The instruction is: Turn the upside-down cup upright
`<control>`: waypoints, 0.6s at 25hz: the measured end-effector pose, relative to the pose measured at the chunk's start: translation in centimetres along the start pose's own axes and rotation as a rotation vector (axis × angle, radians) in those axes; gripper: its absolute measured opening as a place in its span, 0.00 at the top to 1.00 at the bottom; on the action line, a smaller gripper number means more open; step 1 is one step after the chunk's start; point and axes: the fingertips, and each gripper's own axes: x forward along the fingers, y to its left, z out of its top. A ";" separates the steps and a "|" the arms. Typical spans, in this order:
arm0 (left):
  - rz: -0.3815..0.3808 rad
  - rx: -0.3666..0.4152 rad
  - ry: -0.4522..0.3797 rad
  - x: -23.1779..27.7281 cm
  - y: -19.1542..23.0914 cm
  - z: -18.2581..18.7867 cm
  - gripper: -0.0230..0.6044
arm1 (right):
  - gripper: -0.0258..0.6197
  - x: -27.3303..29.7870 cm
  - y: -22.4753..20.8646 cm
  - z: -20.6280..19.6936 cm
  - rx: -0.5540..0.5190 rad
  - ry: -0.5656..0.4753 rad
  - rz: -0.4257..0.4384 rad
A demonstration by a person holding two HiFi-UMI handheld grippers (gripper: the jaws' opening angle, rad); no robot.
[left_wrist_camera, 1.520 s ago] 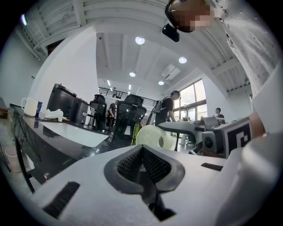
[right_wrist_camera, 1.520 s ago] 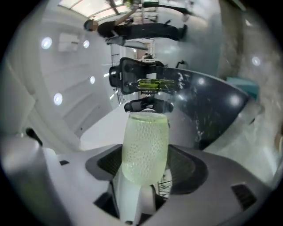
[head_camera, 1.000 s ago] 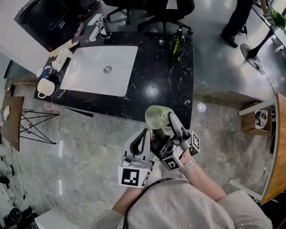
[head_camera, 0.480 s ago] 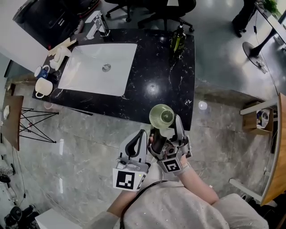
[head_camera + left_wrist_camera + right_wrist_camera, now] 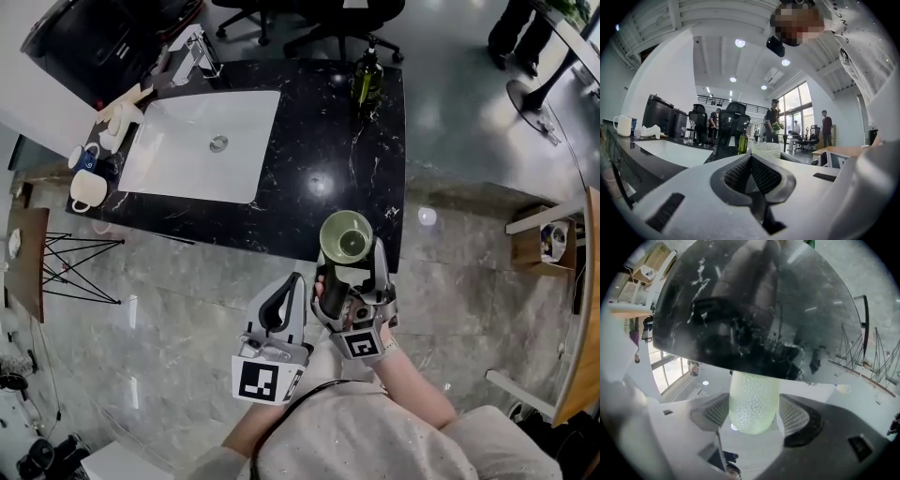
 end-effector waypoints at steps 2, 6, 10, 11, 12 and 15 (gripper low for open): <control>-0.005 0.013 -0.008 0.1 0.0 0.3 0.95 | 0.47 -0.1 0.1 0.2 -0.003 0.002 0.008; -0.009 0.028 -0.016 0.2 0.2 0.5 0.95 | 0.47 -0.3 0.2 0.4 -0.008 0.016 0.012; -0.015 0.020 -0.013 0.4 0.0 0.4 0.95 | 0.46 -0.5 0.2 0.4 -0.028 0.043 0.005; -0.017 0.018 -0.011 0.4 0.0 0.3 0.95 | 0.46 -0.6 0.2 0.5 -0.033 0.049 0.002; -0.018 0.016 -0.009 0.4 -0.1 0.2 0.95 | 0.46 -0.7 0.2 0.6 -0.041 0.053 -0.003; -0.021 0.008 -0.004 0.5 -0.1 -0.1 0.95 | 0.45 -0.9 0.2 0.8 -0.063 0.052 -0.018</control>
